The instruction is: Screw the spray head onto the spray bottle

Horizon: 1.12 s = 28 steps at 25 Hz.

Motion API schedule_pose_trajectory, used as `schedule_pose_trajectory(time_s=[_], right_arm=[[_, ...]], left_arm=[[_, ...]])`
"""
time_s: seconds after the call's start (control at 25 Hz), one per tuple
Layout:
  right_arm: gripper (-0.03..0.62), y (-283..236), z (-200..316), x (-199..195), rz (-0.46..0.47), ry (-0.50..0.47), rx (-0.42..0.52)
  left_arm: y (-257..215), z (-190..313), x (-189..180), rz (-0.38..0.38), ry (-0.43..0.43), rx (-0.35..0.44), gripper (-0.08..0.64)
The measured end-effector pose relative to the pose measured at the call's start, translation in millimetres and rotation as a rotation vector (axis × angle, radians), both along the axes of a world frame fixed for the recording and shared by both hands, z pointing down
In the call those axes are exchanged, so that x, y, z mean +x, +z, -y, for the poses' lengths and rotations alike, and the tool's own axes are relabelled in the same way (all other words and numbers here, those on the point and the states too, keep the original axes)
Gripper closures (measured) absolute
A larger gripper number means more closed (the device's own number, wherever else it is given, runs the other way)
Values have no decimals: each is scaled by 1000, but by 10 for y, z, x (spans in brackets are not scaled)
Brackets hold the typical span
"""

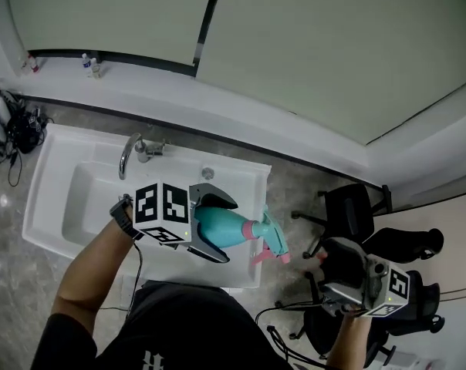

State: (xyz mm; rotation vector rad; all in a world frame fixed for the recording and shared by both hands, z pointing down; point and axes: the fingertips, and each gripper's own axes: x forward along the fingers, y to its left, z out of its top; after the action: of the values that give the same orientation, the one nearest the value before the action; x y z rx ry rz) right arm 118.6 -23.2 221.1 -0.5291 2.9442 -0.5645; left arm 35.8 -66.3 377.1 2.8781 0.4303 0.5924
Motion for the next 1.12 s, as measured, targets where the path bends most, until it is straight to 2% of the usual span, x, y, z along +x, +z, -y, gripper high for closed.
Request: schedule_pose_trajectory(time_s=[0.08, 0.2, 0.24, 0.32, 0.44, 0.52, 0.6, 0.68, 0.8, 0.92, 1.12], right_arm=[[308, -9, 24, -24, -304, -24, 248], [308, 200, -6, -406, -823, -198, 537], [308, 296, -48, -489, -953, -280, 621], [308, 409, -132, -670, -1085, -428, 768], [308, 517, -280, -905, -1136, -580, 902], [308, 590, -365, -1013, -1153, -641, 959], [337, 635, -397, -1072, -1163, -663, 997], [426, 638, -388, -1103, -1157, -658, 1022], [443, 665, -359, -1135, -1145, -636, 1037], [457, 702, -306, -1151, -1139, -605, 1010], [459, 709, -99, -1100, -1091, -516, 849]], left_arm=[[-53, -236, -10, -23, 149, -43, 91], [-123, -550, -33, -32, 361, -106, 91], [-149, -636, -46, -30, 419, -126, 91], [-190, -783, -82, -18, 512, -167, 91], [-196, -908, -138, 20, 593, -222, 91], [-157, -936, -164, 59, 614, -241, 91], [-105, -951, -193, 98, 618, -242, 91], [-92, -944, -218, 117, 610, -243, 91], [-113, -880, -241, 125, 585, -261, 91], [-90, -819, -253, 147, 551, -249, 91], [-58, -565, -211, 206, 419, -150, 91]])
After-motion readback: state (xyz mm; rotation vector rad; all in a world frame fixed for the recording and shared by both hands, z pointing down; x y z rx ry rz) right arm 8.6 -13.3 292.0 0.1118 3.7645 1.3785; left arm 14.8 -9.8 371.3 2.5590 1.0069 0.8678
